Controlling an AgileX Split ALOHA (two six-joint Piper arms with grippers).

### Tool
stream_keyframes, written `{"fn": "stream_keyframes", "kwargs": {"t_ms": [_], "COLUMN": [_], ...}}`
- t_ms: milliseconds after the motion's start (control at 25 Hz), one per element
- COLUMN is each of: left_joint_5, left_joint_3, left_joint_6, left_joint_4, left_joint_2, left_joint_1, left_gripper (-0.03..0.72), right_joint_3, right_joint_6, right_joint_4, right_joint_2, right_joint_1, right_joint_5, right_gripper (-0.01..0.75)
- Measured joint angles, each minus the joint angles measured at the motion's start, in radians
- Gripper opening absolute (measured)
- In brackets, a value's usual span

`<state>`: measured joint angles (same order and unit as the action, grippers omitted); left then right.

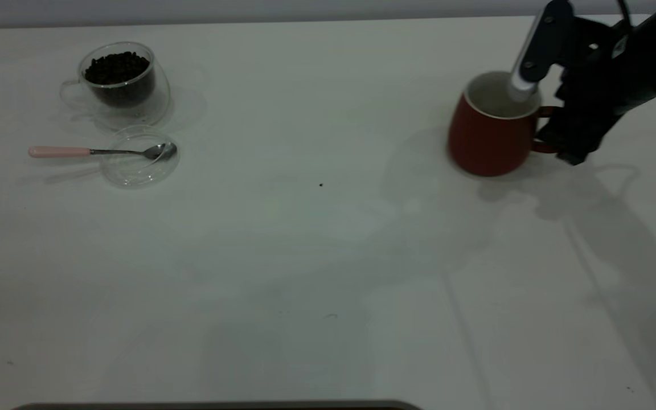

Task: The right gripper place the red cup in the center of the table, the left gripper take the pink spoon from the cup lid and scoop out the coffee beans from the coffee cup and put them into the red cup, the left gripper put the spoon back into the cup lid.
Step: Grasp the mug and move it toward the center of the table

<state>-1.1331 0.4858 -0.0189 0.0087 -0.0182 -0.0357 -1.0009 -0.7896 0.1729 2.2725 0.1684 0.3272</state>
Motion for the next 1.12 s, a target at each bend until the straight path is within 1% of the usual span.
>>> {"fn": "stream_keyframes", "kwargs": {"t_ms": [160, 320, 440, 600, 800, 1120], "left_joint_5": [0.0, 0.0, 0.0, 0.0, 0.0, 0.0], "left_joint_3": [0.0, 0.0, 0.0, 0.0, 0.0, 0.0], "left_joint_6": [0.0, 0.0, 0.001, 0.002, 0.003, 0.003], "left_joint_4": [0.0, 0.0, 0.0, 0.0, 0.0, 0.0], "left_joint_2": [0.0, 0.0, 0.0, 0.0, 0.0, 0.0], "left_joint_1": [0.0, 0.0, 0.0, 0.0, 0.0, 0.0], "left_gripper": [0.48, 0.48, 0.48, 0.48, 0.48, 0.48], "right_joint_3": [0.0, -0.002, -0.027, -0.1, -0.169, -0.193], "right_joint_6": [0.144, 0.258, 0.311, 0.367, 0.424, 0.458], "right_joint_4": [0.093, 0.13, 0.136, 0.137, 0.136, 0.138], "right_joint_2": [0.015, 0.016, 0.023, 0.06, 0.106, 0.118], "right_joint_1": [0.046, 0.083, 0.114, 0.163, 0.214, 0.277], "right_joint_5": [0.096, 0.152, 0.159, 0.17, 0.173, 0.18], "right_gripper": [0.564, 0.538, 0.514, 0.495, 0.492, 0.492]}}
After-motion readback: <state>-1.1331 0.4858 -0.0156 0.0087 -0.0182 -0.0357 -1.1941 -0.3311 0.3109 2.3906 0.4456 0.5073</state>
